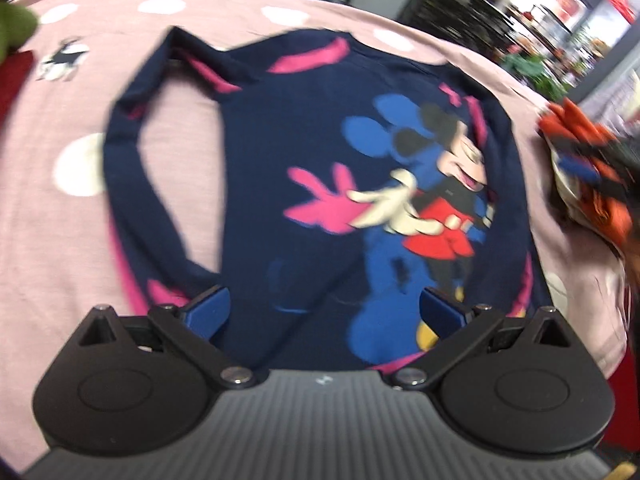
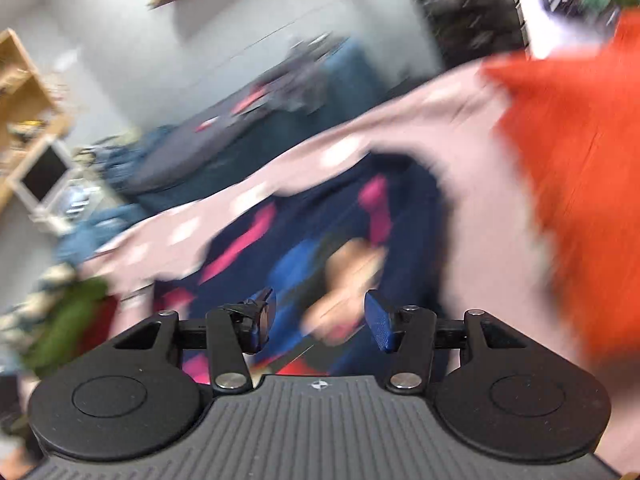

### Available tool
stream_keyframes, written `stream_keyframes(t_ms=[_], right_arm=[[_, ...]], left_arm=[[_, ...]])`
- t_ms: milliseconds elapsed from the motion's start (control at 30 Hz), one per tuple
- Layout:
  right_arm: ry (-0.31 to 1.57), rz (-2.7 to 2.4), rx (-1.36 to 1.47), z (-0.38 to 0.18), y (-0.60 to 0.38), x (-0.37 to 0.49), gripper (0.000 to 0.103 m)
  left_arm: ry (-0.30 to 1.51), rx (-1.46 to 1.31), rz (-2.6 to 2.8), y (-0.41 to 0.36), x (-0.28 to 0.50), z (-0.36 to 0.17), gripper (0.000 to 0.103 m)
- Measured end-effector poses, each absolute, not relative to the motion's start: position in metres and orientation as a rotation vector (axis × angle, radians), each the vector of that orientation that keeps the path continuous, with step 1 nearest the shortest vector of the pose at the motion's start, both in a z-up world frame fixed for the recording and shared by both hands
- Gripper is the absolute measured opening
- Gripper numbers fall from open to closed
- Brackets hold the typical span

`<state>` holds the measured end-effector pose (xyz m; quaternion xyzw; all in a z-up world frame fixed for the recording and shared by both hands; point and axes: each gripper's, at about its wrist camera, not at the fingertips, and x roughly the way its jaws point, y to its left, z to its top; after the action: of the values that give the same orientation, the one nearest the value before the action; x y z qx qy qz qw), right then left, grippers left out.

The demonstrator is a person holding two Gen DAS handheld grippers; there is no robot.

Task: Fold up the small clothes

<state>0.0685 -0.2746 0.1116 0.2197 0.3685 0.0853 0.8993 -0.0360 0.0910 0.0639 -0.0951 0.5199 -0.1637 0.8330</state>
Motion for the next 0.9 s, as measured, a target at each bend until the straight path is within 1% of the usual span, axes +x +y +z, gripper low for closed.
stream_keyframes(t_ms=[133, 200, 267, 300, 333, 367, 467, 567, 633, 733, 833, 900], right_arm=[[0.763, 0.015, 0.325, 0.104, -0.28, 0.122, 0.086], [0.801, -0.027, 0.292, 0.094, -0.282, 0.149, 0.084], [0.859, -0.077, 0.278, 0.076, -0.285, 0.168, 0.08], [0.889, -0.078, 0.288, 0.068, -0.285, 0.176, 0.062], [0.917, -0.08, 0.312, 0.061, -0.288, 0.181, 0.016], [0.931, -0.071, 0.328, 0.057, -0.291, 0.183, 0.005], [0.863, -0.058, 0.314, 0.072, -0.295, 0.18, 0.004], [0.81, 0.027, 0.486, 0.079, -0.301, 0.191, 0.004], [0.797, -0.007, 0.53, 0.087, -0.303, 0.202, 0.004], [0.806, -0.038, 0.444, 0.085, -0.288, 0.225, 0.004], [0.765, -0.078, 0.275, 0.075, -0.265, 0.243, 0.003], [0.77, -0.092, 0.216, 0.066, -0.262, 0.254, 0.002]], left_arm=[[1.123, -0.177, -0.383, 0.076, -0.042, 0.058, 0.103], [1.133, -0.165, -0.393, 0.072, -0.046, 0.055, 0.103], [1.149, -0.146, -0.409, 0.07, -0.048, 0.05, 0.103], [1.156, -0.135, -0.417, 0.071, -0.05, 0.049, 0.103], [1.161, -0.125, -0.42, 0.071, -0.052, 0.047, 0.103], [1.166, -0.121, -0.422, 0.071, -0.052, 0.046, 0.103], [1.172, -0.134, -0.416, 0.078, -0.05, 0.043, 0.103], [1.17, -0.167, -0.406, 0.084, -0.047, 0.043, 0.103], [1.164, -0.175, -0.401, 0.086, -0.047, 0.045, 0.103], [1.157, -0.175, -0.395, 0.088, -0.049, 0.047, 0.103], [1.161, -0.176, -0.385, 0.09, -0.05, 0.049, 0.103], [1.162, -0.178, -0.385, 0.091, -0.05, 0.05, 0.103]])
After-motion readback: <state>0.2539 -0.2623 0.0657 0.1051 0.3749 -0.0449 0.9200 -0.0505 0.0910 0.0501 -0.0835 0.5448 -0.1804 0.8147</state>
